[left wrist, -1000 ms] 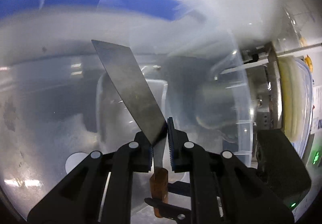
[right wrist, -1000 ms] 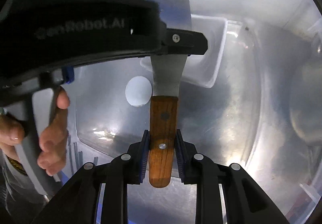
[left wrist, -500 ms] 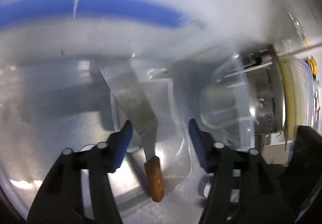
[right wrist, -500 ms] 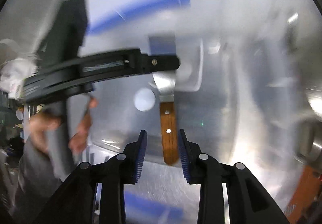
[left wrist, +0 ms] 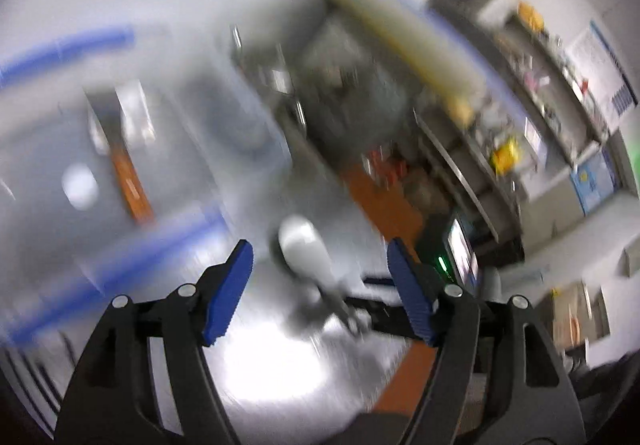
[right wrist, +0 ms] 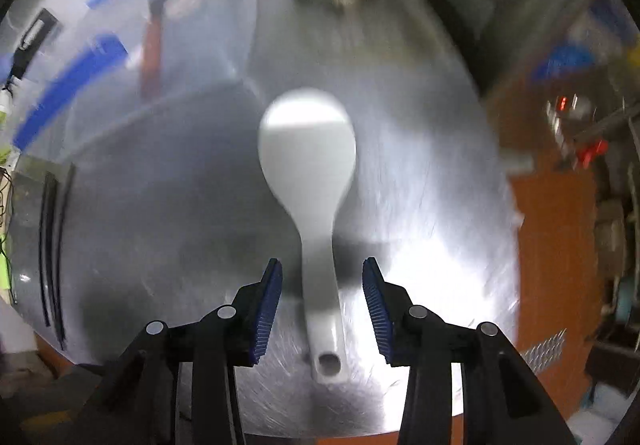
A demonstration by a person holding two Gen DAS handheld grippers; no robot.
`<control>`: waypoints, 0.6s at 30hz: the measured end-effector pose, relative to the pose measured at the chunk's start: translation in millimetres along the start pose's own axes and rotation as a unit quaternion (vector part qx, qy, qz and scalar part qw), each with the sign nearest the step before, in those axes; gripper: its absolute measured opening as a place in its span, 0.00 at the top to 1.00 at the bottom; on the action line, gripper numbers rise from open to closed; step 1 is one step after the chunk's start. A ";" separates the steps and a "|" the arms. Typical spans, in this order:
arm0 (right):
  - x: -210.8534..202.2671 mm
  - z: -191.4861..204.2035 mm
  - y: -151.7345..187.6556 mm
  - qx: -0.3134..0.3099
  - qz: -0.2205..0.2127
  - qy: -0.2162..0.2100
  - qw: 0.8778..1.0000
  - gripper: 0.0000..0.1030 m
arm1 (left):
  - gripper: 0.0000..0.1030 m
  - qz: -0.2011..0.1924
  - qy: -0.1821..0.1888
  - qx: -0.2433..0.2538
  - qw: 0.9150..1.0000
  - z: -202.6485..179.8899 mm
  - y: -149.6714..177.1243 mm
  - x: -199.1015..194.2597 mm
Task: Organize utensils
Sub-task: 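Grasp the white rice paddle by its handle with the right gripper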
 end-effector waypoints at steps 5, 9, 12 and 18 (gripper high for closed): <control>11.8 -3.8 12.2 -0.006 -0.002 0.001 1.000 0.60 | 0.35 0.070 -0.019 -0.092 0.993 9.1 58.7 42.1; 9.4 4.4 17.2 0.005 0.000 -0.029 1.000 0.77 | 0.35 0.102 -0.007 -0.138 0.985 17.8 78.6 70.5; 10.8 2.2 25.3 0.084 0.019 -0.122 0.989 0.77 | 0.35 0.121 0.016 -0.182 0.976 24.2 90.1 98.8; -3.7 7.5 48.8 0.158 0.047 -0.264 0.950 0.79 | 0.35 0.158 0.035 -0.248 0.955 23.9 116.5 143.0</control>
Point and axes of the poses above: each gripper's, at about its wrist camera, not at the fingertips, and x roughly the way its jaws point, z to its left, y to its underside, the point moved 6 cm from there along x, roughly the way its jaws point, and after that the axes turned 11 degrees about -z, right-handed, at the moved point
